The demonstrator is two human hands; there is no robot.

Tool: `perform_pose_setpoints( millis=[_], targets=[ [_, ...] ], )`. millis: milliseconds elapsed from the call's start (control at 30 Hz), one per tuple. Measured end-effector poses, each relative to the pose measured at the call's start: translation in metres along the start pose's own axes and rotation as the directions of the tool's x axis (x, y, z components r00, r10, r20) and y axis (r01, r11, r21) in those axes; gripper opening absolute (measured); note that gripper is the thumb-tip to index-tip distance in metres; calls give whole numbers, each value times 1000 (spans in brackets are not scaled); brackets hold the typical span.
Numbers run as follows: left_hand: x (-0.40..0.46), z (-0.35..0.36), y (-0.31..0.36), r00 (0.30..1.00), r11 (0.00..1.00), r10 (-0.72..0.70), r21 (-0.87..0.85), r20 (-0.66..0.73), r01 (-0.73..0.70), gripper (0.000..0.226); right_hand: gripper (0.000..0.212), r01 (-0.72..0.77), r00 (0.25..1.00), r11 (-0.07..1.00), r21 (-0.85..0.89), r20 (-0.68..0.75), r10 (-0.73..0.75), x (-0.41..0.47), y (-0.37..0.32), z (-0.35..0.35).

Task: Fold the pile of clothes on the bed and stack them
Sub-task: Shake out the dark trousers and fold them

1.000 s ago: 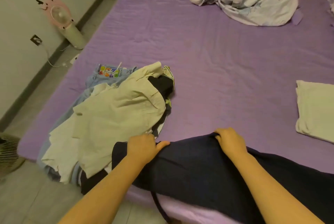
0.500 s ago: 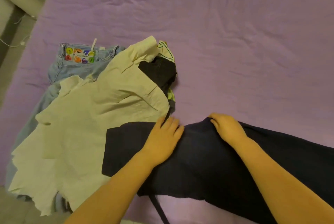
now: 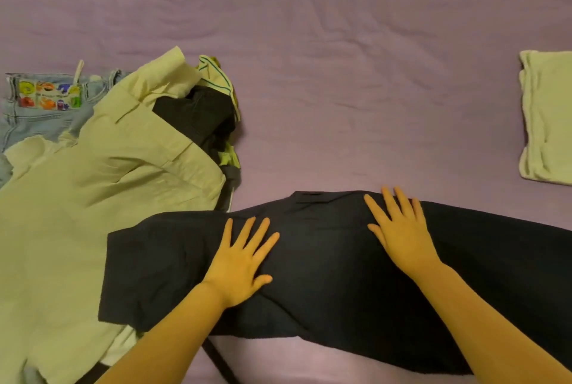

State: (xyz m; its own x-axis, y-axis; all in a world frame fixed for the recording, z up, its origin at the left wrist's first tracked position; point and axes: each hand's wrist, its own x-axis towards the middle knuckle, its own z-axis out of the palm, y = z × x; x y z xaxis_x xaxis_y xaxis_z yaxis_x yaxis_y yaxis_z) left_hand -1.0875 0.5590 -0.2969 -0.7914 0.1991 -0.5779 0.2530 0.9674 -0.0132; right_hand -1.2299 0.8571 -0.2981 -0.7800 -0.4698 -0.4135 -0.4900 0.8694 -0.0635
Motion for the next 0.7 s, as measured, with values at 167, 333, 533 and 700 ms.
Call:
perform_pose_setpoints(
  millis=[167,333,533,700],
  targets=[
    [16,-36,54,991,981,-130,-144,9,130,75,62,-74,987,997,-30,139,77,-34,61,8],
    [72,-78,124,988,954,-95,-295,-119,56,61,66,-214,955,977,10,210,208,-72,127,17],
    [135,-115,184,985,962,-83,-271,-154,38,62,81,-569,822,784,250,213,529,-127,198,36],
    [169,-130,207,982,954,-159,-271,-97,127,60,98,-726,644,403,557,344,683,-154,227,44]
  ],
)
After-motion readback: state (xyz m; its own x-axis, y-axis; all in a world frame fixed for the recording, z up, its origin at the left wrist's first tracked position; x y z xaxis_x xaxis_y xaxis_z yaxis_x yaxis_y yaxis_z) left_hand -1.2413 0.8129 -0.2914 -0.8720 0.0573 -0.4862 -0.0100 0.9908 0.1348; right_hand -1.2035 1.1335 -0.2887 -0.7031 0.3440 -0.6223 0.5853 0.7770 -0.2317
